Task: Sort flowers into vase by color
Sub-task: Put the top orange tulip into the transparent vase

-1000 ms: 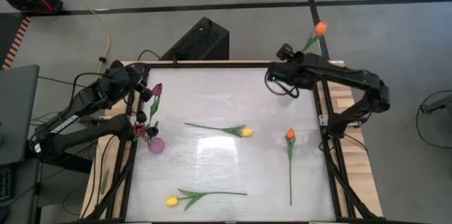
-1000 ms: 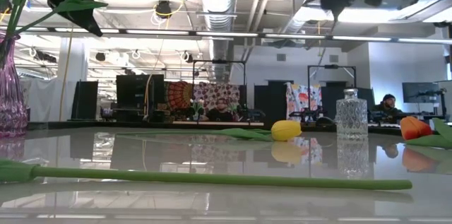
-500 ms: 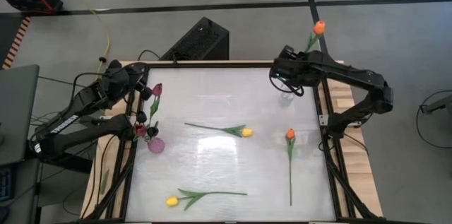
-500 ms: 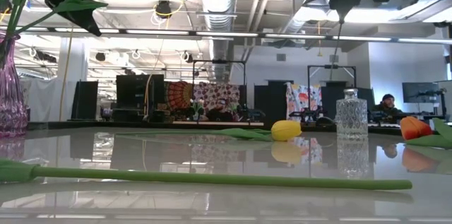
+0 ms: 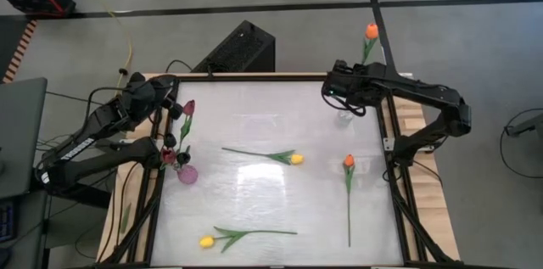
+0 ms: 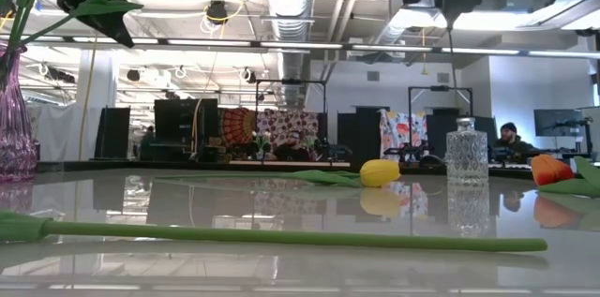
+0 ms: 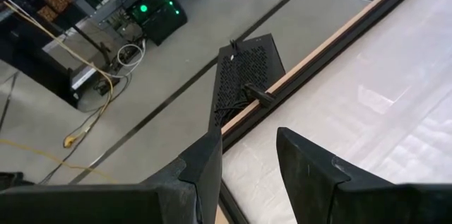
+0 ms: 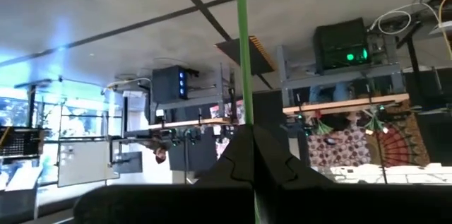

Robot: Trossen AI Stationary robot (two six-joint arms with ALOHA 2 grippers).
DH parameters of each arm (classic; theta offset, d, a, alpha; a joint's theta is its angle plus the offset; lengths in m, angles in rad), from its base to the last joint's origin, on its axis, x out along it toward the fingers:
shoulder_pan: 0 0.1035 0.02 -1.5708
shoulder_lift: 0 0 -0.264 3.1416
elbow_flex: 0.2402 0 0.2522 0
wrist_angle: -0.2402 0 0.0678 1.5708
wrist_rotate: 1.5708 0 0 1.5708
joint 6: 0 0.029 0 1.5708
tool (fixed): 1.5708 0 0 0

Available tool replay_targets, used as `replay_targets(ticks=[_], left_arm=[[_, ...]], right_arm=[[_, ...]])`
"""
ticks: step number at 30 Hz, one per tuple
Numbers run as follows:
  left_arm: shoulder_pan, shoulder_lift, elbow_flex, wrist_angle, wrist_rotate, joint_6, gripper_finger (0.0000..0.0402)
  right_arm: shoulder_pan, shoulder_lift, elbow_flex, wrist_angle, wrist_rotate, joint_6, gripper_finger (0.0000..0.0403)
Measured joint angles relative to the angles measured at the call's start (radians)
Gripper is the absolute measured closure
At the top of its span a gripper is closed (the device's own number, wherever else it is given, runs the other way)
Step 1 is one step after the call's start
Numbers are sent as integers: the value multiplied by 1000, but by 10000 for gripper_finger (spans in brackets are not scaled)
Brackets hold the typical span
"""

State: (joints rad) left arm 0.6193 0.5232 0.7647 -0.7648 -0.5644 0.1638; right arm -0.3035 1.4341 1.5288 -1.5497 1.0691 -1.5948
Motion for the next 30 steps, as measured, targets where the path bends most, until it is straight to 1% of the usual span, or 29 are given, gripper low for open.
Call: replay_targets(ticks=[11, 19, 26, 28, 30], left_arm=[[0, 0, 0, -9, 0, -11, 276], [0, 0, 0, -11, 0, -11, 276], [0, 0, 0, -12, 1, -11, 276], [0, 0, 0, -12, 3, -11, 276], [0, 0, 0, -13, 3, -15, 276]], right_arm=[[-19, 0, -37, 13, -15, 5, 387], [-25, 0, -95, 21, -22, 8, 387], [-26, 0, -98, 28, -24, 62, 387], [-26, 0, -98, 28, -34, 66, 387], [-26, 0, -98, 29, -71, 67, 385]])
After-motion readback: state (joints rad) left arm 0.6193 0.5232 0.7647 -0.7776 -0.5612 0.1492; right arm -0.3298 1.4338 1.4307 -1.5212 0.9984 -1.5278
